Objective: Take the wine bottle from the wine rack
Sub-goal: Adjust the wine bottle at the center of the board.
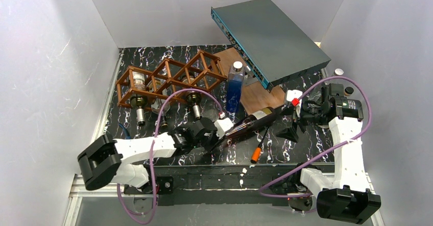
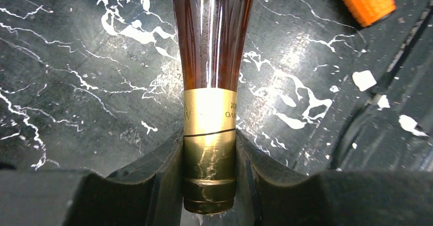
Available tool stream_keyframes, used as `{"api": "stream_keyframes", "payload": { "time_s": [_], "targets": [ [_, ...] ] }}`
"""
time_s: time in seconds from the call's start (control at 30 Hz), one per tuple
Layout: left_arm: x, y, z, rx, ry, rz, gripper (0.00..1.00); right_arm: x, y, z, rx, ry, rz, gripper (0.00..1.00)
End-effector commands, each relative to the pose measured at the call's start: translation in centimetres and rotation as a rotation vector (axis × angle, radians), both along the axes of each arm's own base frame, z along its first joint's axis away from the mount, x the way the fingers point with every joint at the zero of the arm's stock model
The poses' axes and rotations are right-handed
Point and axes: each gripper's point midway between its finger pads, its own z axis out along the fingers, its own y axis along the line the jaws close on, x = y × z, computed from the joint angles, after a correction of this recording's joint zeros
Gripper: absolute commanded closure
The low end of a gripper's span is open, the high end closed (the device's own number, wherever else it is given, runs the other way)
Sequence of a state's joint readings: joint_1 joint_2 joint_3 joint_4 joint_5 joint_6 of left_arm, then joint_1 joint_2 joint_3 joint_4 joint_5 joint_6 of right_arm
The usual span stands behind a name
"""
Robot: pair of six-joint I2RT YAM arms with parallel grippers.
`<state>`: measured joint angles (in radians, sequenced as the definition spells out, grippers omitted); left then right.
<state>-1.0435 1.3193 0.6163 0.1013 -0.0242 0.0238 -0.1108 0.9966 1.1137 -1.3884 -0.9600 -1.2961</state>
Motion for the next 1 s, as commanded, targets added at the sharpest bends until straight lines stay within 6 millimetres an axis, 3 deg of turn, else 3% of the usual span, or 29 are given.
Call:
{"api": "stream_keyframes", "payload": {
  "time_s": [0.0,0.33,0.47,0.67,0.77,0.83,0.97],
  "targets": [
    [-0.3,-0.4,5.6,-0.095,0.009,0.026,1.0,-0.4,0.3,-0.4,0.005,-0.003,0.034,0.02],
    [-1.4,0.7,9.7,-0.059,0.101,0.079,1.0,-1.2,2.2,-0.9,0.016,-0.004,0.153,0.02],
    [-1.8,1.0,11.4,-0.049,0.14,0.109,1.0,-1.3,4.4,-1.2,0.025,-0.059,0.238,0.02],
    [-3.1,1.3,15.3,-0.058,0.224,0.128,1.0,-0.4,8.4,0.7,0.136,-0.213,0.395,0.02],
    [-3.3,0.9,16.1,-0.07,0.257,0.144,1.0,0.1,10.4,1.6,0.154,-0.227,0.439,0.01],
    [-3.5,0.7,16.7,-0.078,0.278,0.154,1.0,-0.1,12.4,1.1,0.128,-0.226,0.476,0.02],
    [-3.5,0.3,17.5,-0.096,0.291,0.162,1.0,-0.2,13.8,0.5,0.072,-0.243,0.502,0.02]
  ]
}}
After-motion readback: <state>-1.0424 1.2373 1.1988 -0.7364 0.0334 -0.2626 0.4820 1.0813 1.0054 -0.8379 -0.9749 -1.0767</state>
